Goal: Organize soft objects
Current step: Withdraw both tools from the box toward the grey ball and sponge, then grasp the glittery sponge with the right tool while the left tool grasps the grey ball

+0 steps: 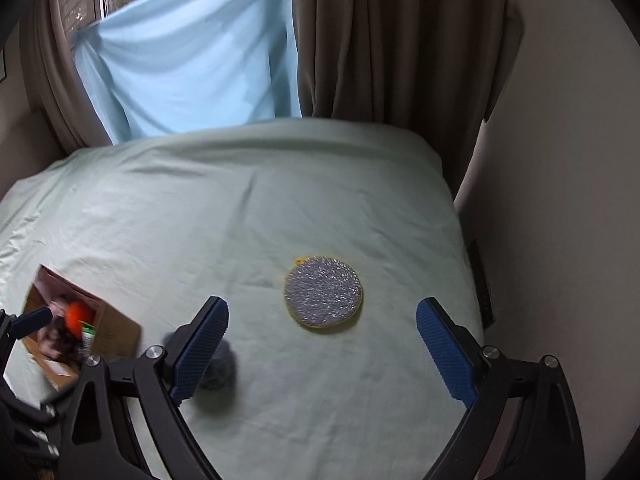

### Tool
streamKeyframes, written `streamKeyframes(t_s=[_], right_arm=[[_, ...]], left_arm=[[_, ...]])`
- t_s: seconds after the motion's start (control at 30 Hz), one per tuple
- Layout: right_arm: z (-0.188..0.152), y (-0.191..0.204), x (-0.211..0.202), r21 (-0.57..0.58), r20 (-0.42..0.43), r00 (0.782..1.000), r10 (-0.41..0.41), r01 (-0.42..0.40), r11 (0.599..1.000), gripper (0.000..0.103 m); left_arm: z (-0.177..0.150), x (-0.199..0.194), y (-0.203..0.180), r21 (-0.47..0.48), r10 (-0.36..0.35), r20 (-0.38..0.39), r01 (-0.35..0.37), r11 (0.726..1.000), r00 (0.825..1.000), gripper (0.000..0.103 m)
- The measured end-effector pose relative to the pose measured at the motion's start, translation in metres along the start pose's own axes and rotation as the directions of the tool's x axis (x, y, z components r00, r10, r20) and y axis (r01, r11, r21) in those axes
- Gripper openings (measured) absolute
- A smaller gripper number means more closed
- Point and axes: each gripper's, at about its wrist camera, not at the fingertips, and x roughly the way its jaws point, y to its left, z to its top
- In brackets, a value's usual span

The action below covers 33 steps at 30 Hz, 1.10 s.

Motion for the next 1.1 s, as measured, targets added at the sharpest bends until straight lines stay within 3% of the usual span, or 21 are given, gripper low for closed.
streamKeyframes(t_s=[0.43, 0.73, 0.83, 0.93, 1.1], right_arm=[[-0.011, -0.011, 0.146, -0.024, -0.12, 0.992, 0.049, -0.053, 0.998, 0.094], [-0.013, -0.008, 0.197, -0.059, -0.145, 0.987, 0.064, -0.073, 0.996, 0.094], [-0.018, -0.005, 0.209, -0.082, -0.153, 0.987, 0.056, -0.069, 0.994, 0.094], [-0.024, -0.003, 0.211, -0.096, -0.142, 0.989, 0.047, -0.061, 0.994, 0.094], [-0.031, 0.003, 0.216, -0.115, -0.132, 0.991, 0.028, -0.043, 0.992, 0.094]], left_arm=[[-0.02, 0.132, -0.007, -0.028, 0.012, -0.148, -0.016, 0.999, 0.989, 0.103], [-0.024, 0.169, -0.011, -0.001, 0.015, -0.18, -0.016, 1.0, 0.984, 0.102], [-0.026, 0.18, -0.011, 0.002, 0.014, -0.195, -0.014, 1.0, 0.981, 0.099], [-0.029, 0.193, -0.013, 0.025, 0.062, -0.232, -0.058, 0.998, 0.971, 0.093], [-0.032, 0.201, -0.009, 0.0, 0.023, -0.254, -0.023, 1.0, 0.967, 0.079]])
